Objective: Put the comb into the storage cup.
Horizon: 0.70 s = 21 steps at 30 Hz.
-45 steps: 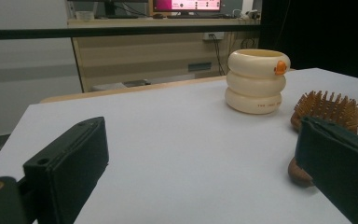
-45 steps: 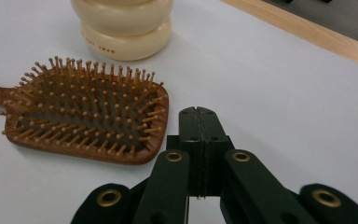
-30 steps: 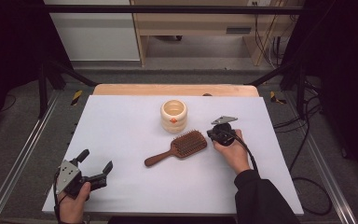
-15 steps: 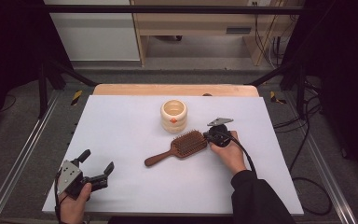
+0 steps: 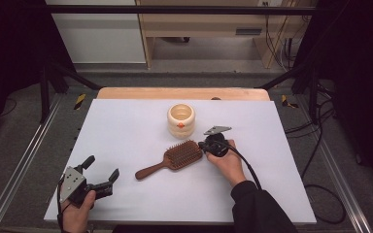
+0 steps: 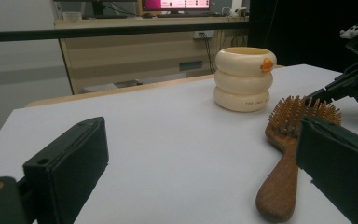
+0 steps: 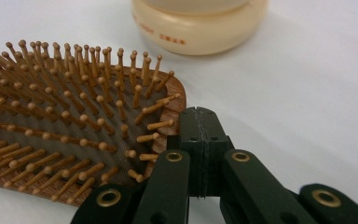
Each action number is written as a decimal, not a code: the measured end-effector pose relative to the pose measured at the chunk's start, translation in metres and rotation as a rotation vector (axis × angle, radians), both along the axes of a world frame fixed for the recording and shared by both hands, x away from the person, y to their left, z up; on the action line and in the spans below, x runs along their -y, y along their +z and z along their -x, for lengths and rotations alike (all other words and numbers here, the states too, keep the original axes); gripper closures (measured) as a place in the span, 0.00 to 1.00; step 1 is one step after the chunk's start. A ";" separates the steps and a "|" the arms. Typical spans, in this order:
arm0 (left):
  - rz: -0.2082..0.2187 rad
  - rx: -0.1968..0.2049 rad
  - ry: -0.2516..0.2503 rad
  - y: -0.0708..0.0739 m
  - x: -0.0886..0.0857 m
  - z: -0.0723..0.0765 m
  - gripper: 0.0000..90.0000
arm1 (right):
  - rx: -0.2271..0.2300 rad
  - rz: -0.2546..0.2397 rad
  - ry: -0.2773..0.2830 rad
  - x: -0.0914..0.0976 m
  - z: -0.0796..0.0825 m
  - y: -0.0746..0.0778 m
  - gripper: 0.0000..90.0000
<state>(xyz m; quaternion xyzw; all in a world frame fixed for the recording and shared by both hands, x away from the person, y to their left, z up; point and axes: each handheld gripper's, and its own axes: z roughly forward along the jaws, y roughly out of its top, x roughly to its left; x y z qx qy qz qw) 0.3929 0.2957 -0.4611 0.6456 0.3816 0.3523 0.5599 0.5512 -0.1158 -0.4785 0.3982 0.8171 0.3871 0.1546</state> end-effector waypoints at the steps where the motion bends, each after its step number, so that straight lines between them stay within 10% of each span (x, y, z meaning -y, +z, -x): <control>1: 0.000 -0.001 0.000 0.000 0.000 0.000 0.03 | 0.000 0.005 0.005 -0.003 0.001 0.001 1.00; 21: 0.000 0.004 -0.008 0.001 0.000 0.000 0.03 | -0.011 0.087 0.163 -0.077 0.017 0.007 1.00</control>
